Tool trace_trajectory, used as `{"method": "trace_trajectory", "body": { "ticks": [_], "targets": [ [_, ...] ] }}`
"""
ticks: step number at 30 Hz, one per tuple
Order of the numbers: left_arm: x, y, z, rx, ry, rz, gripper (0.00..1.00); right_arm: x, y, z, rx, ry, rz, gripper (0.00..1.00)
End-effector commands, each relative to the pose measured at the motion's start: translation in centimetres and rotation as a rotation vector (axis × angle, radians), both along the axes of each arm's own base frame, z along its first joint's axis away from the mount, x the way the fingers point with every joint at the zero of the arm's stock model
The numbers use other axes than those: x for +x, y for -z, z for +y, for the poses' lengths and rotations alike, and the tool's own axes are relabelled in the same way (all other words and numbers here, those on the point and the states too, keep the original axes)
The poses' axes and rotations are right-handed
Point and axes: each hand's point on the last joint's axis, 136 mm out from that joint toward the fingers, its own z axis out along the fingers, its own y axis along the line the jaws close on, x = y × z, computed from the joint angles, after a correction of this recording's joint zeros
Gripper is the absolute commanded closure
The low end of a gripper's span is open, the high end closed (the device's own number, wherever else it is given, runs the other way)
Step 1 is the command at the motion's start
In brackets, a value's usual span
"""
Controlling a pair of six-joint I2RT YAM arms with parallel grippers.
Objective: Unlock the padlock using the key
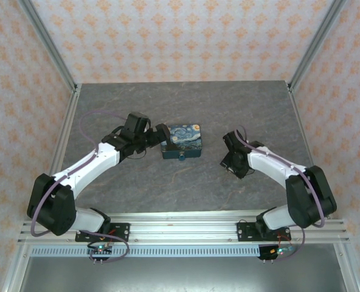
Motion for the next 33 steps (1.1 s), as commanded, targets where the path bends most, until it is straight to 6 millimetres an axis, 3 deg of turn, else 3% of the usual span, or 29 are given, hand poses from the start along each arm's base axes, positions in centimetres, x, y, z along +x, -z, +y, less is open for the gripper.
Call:
{"method": "trace_trajectory", "body": {
  "ticks": [1,21,28,33],
  "targets": [
    [0.1,-0.3,-0.7,-0.027,0.014,-0.021,0.0,0.3,0.0,-0.1,-0.037,0.008,0.02,0.46],
    [0.4,0.3,-1.7,-0.057,0.048,-0.011,0.0,-0.3,2.6,-0.1,-0.106,0.0,0.093,0.52],
    [0.3,0.7,-1.8,-0.062,0.055,-0.004,0.0,0.0,3.1,0.0,-0.126,-0.031,0.108,0.6],
    [0.1,0.8,-1.9,-0.064,0.061,0.001,0.0,-0.1,3.5,0.0,-0.135,-0.06,0.119,0.72]
  ]
}}
